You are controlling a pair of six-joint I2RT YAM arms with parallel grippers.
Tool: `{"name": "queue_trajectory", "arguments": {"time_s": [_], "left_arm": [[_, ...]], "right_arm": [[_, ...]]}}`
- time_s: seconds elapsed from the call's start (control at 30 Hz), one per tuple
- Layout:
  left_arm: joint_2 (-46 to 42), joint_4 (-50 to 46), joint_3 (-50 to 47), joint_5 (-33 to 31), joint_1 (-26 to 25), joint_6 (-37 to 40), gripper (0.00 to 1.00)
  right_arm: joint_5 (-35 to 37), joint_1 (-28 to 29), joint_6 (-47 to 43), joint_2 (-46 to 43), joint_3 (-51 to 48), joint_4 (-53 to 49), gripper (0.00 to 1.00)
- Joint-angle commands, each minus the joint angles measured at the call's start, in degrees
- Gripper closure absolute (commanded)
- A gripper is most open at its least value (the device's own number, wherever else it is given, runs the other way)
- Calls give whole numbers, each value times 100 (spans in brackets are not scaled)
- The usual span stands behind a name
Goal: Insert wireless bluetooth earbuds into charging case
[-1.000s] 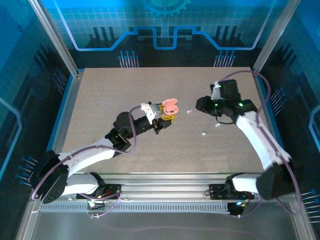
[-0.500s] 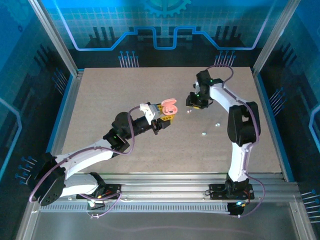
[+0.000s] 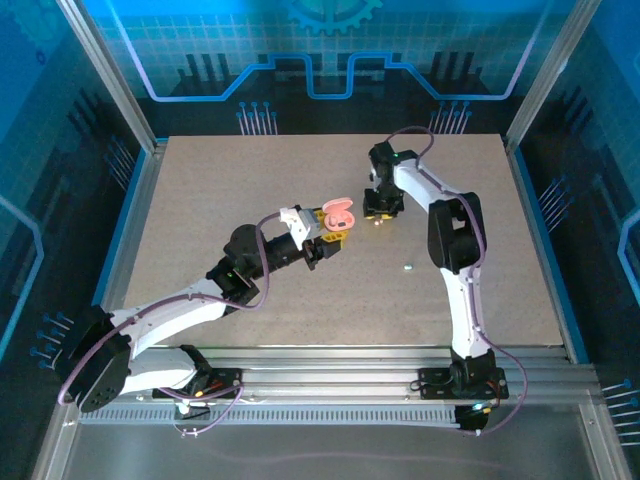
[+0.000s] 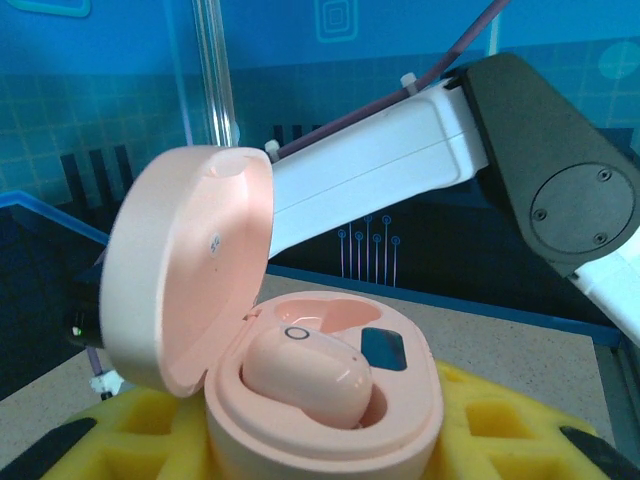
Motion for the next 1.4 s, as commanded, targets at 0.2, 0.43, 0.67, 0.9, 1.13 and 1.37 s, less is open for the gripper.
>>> {"name": "queue_trajectory", "arguments": {"time_s": [0.2, 0.43, 0.67, 0.9, 1.13, 1.37], "left_arm": [[-164, 58, -13, -59, 23, 63, 66], [-153, 90, -23, -27, 23, 29, 66], [-234, 55, -45, -49, 23, 37, 66], [-261, 59, -72, -52, 19, 42, 66], [-247, 70, -58, -19, 23, 19, 66], [-296, 85, -62, -8, 16, -20, 66]], "right_arm": [[220, 107, -486, 155, 354, -748, 69], [30, 135, -569, -158, -99, -767, 71], [-253, 236, -428, -721, -839, -724, 74], [-687, 455, -14, -1783, -2493, -173, 76], [-1055, 561, 216, -2661, -3468, 163, 72], [-589, 566, -148, -2687, -3191, 152, 66]]}}
